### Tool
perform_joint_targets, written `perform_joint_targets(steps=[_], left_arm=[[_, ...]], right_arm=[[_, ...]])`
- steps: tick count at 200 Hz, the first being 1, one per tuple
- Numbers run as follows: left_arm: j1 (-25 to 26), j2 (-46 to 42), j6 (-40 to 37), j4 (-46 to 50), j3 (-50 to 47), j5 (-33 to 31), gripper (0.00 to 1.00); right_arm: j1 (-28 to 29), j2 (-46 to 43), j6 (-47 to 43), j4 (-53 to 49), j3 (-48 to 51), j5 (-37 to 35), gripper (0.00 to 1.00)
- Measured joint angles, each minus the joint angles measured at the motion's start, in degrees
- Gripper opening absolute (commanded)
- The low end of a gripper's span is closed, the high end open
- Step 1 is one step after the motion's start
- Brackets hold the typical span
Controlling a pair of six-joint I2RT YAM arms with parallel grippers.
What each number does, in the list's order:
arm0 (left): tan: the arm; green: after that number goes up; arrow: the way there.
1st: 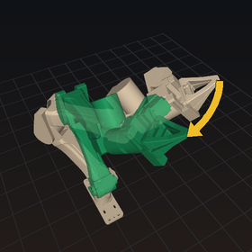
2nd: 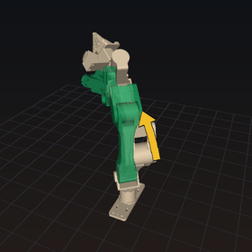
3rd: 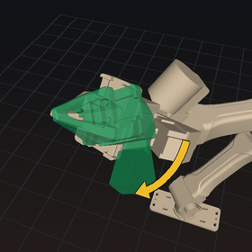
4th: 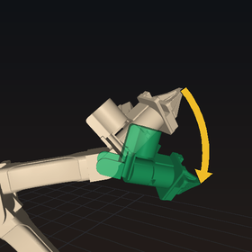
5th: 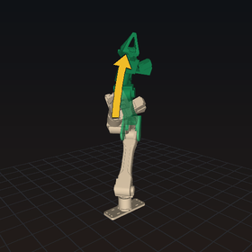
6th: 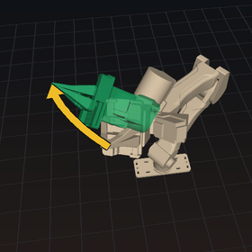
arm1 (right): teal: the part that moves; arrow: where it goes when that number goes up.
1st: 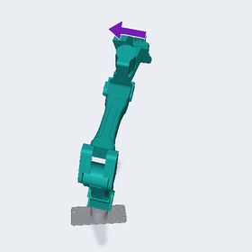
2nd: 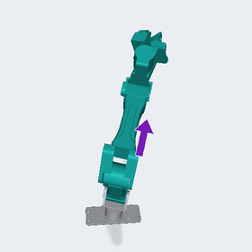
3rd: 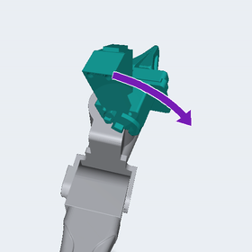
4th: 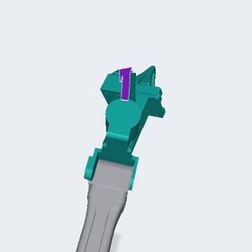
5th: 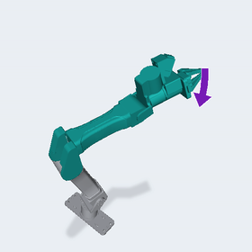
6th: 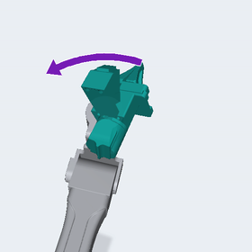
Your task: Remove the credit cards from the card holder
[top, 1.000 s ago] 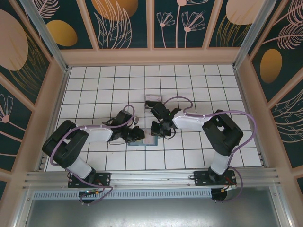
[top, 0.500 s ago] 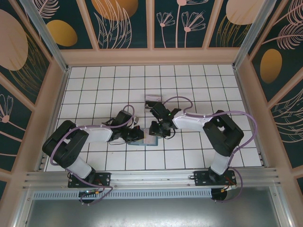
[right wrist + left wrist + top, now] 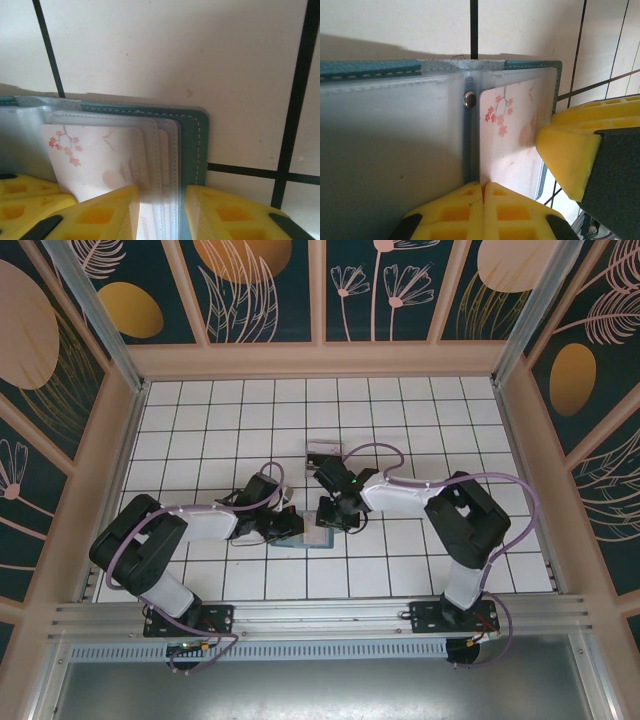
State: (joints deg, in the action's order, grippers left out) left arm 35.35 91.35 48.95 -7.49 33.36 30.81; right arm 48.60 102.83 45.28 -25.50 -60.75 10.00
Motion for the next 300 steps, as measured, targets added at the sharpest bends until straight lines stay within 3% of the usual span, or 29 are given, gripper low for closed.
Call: perform_joint_targets(steps=[111,253,300], left_arm=[[0.20,-1.31,-0.55,0.85,0.00,-1.40,0.04],[-0.87,-5.95,-1.88,6.45,-0.59,-4.37,0.03],[-0.92,-7.02,-2.12,6.64,-0.61,-4.22,0.16]], right_arm=[[0.15,0.11,0.02,-1.25,-0.50,-1.18,0.15],[0.15,0.11,0.00,-1.36,-0.50,-1.42,0.13],[0.15,0.11,-0.02,-1.49,-0.61,-1.42,0.13]])
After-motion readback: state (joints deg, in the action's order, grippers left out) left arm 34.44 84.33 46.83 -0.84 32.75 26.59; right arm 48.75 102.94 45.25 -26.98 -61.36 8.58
